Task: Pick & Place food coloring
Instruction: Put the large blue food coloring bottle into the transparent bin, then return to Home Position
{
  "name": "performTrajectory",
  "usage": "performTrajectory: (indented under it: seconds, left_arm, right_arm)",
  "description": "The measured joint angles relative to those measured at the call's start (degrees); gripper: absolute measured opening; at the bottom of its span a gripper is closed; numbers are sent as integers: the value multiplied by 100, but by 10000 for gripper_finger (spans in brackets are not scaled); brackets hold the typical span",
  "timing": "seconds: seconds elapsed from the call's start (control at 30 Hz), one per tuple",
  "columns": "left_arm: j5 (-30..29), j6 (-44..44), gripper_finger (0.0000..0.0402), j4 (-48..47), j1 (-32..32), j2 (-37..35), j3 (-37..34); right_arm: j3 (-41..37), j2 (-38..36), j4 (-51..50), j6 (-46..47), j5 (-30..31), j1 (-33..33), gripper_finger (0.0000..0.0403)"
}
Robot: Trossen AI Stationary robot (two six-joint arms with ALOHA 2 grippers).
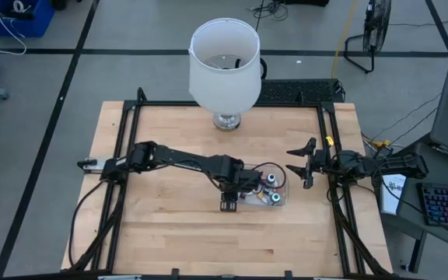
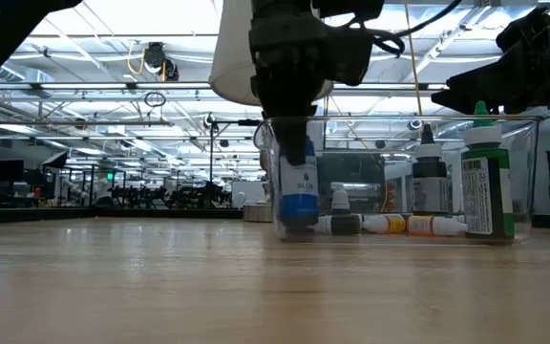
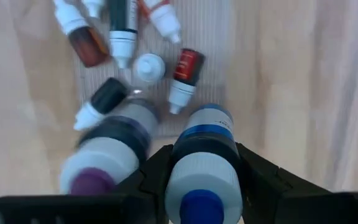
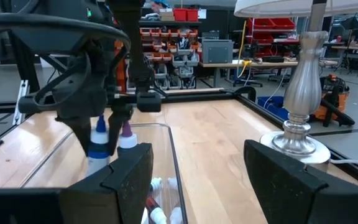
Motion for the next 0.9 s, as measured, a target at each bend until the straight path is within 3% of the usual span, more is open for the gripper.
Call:
performTrajectory:
  seconds: [0.07, 0.37, 0.57, 0.77, 0.9]
  left_arm:
    - [-23, -92, 144, 72, 0, 15, 1]
    - [-28, -399, 312, 185, -70, 17, -1]
    - [114, -613, 367, -373, -66, -235, 411]
    - [-1125, 330, 386, -434, -397, -1868, 943]
    - [-2335, 608, 381, -715, -672, -3411, 734]
  right_arm:
    - [2, 2, 13, 0, 0, -1, 238]
    - [1, 2, -2, 0, 0, -1, 238]
    - [1, 2, 0, 0, 0, 0, 238]
    - [1, 2, 0, 0, 0, -2, 238]
    - [2, 2, 0, 0, 0, 0, 238]
